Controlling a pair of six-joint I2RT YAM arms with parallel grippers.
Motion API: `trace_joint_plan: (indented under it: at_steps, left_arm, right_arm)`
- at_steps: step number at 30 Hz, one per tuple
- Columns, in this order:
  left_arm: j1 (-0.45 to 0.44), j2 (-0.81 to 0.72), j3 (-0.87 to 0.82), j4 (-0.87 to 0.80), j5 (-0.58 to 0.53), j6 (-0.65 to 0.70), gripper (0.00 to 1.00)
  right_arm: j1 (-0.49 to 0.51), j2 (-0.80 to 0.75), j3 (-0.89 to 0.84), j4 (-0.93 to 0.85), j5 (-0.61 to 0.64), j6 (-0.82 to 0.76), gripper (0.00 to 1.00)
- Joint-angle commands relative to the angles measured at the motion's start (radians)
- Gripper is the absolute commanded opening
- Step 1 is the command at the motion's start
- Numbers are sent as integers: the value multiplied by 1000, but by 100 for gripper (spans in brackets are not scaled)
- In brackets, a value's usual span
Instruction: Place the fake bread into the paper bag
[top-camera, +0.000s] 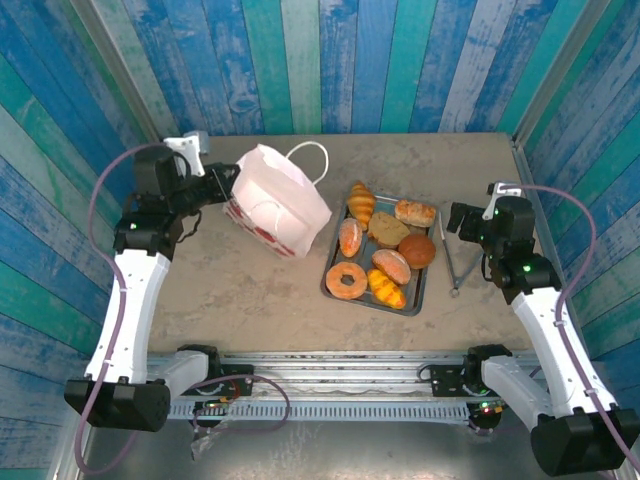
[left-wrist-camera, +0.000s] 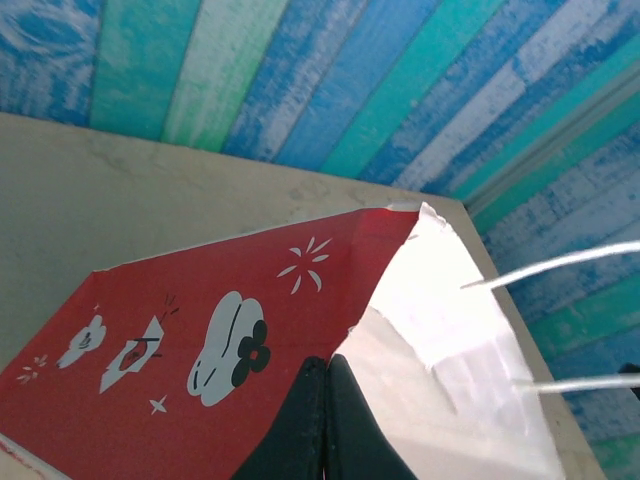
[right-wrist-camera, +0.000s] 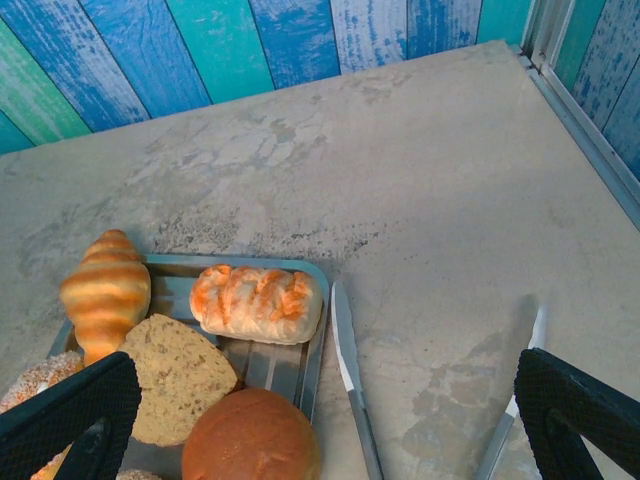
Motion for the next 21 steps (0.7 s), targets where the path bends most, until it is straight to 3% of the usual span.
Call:
trace_joint_plan:
  at_steps: [1,11,21]
  left_arm:
    - [-2,-6,0,-58,91,42,0]
    - [-2,64,42,-222,139,193,0]
    - [-2,288,187,-151,140,244,5]
  right_arm:
    - [-3,-6,18,-11,3,-8,100]
    - [-3,3,12,6,-5,-6,100]
    - [-3,7,1,14,-9,-3,100]
